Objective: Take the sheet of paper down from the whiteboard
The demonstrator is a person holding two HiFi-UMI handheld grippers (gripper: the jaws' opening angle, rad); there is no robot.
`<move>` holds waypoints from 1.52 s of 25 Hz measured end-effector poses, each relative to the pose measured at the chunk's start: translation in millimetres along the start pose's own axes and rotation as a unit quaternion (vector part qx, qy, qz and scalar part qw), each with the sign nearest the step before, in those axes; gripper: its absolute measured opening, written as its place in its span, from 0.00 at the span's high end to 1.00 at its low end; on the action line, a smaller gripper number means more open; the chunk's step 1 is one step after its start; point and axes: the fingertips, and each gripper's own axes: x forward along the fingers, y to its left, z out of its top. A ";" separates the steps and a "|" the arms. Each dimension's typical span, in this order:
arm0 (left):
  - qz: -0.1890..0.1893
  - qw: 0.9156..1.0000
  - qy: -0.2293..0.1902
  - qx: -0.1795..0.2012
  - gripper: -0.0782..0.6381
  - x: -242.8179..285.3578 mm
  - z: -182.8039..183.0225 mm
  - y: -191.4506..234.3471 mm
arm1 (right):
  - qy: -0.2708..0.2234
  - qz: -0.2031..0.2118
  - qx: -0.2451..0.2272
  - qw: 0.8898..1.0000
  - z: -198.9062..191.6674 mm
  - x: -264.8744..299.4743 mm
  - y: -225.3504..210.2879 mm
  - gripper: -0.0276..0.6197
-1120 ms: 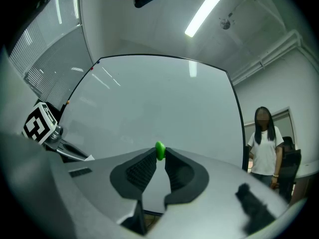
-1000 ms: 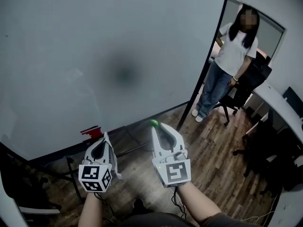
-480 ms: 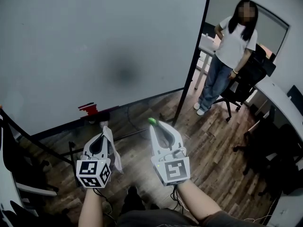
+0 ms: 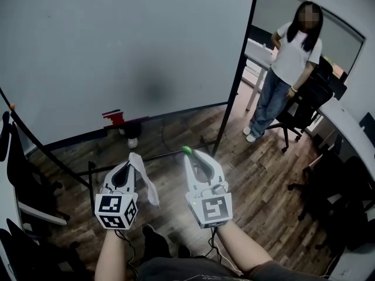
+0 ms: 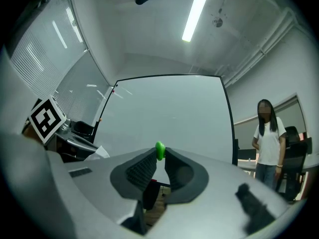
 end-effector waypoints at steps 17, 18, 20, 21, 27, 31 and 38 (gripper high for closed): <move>0.007 1.000 -0.010 0.001 0.88 -45.4 -1.7 15.1 | -0.001 0.000 -0.002 1.000 10.5 -20.8 33.3 0.86; 0.005 1.000 -0.010 0.000 0.88 -48.2 -2.9 18.1 | 0.001 -0.001 -0.003 1.000 11.1 -20.7 38.3 0.86; 0.000 1.000 -0.009 0.001 0.88 -54.4 -5.7 23.6 | 0.002 -0.003 -0.007 1.000 12.7 -21.2 48.6 0.86; -0.003 1.000 -0.008 0.002 0.88 -57.5 -7.0 26.1 | 0.003 -0.004 -0.009 1.000 13.5 -21.9 53.5 0.86; -0.010 1.000 -0.008 0.003 0.88 -80.6 -8.9 46.6 | 0.006 -0.016 -0.014 1.000 26.0 -27.4 83.1 0.86; -0.018 1.000 -0.013 -0.001 0.88 -98.9 -10.1 58.9 | 0.007 -0.024 -0.014 1.000 33.4 -34.7 104.2 0.86; -0.029 0.999 -0.020 0.001 0.88 -132.8 -10.9 74.8 | 0.011 -0.027 -0.016 0.999 42.2 -47.0 145.6 0.86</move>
